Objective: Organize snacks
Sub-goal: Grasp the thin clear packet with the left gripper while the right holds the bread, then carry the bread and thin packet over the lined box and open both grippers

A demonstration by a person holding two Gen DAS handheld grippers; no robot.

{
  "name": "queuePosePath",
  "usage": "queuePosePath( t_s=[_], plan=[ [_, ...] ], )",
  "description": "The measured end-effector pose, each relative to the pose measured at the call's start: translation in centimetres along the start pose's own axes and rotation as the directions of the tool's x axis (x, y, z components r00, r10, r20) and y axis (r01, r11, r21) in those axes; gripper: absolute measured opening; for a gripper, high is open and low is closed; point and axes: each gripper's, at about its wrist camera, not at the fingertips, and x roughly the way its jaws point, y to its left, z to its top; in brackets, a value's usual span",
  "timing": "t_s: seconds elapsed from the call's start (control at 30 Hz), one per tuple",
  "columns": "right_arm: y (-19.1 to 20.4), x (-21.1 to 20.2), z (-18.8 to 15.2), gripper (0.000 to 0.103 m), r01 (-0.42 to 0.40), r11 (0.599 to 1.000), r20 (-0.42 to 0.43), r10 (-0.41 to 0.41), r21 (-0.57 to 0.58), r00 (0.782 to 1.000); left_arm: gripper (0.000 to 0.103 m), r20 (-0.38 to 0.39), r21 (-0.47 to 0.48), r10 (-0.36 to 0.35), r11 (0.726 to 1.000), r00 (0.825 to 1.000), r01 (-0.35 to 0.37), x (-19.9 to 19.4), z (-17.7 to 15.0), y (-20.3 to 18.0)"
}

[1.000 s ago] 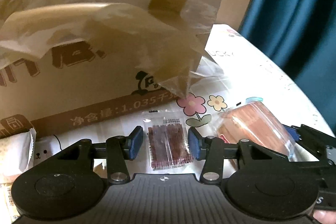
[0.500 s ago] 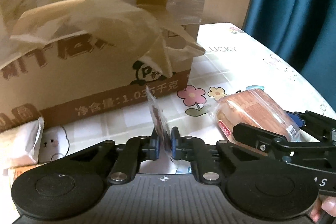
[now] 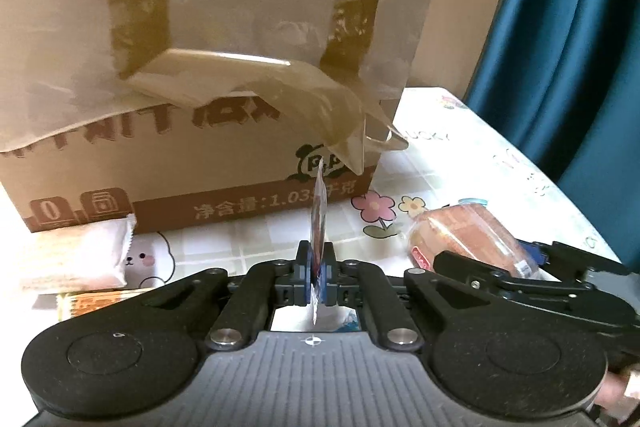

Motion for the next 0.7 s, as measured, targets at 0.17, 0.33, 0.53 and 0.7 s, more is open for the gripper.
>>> queuePosePath(
  t_s=[0.17,0.33,0.53,0.7],
  plan=[
    [0.6,-0.1,0.3,0.066,0.032,0.999,-0.022,-0.033,-0.023,0.999,0.005,0.007,-0.034,-0.005,0.999,1.000,0.005,-2.6,-0.2,1.4],
    [1.3,-1.1,0.7,0.066,0.049,0.998,-0.028,-0.050,-0.040,0.998,0.005,0.040,-0.086,0.013,0.996,0.999,-0.010,-5.2,-0.9,3.7],
    [1.9,-3.2,2.8,0.066,0.055,0.997,0.034,-0.053,-0.056,0.998,0.005,0.112,-0.131,0.048,0.991,0.993,-0.033,-9.2,-1.0,6.4],
    [3.0,-5.1,6.9,0.066,0.042,0.995,0.139,-0.029,-0.094,0.990,0.005,0.223,-0.124,0.068,0.991,0.972,-0.041,-13.4,0.6,8.0]
  ],
)
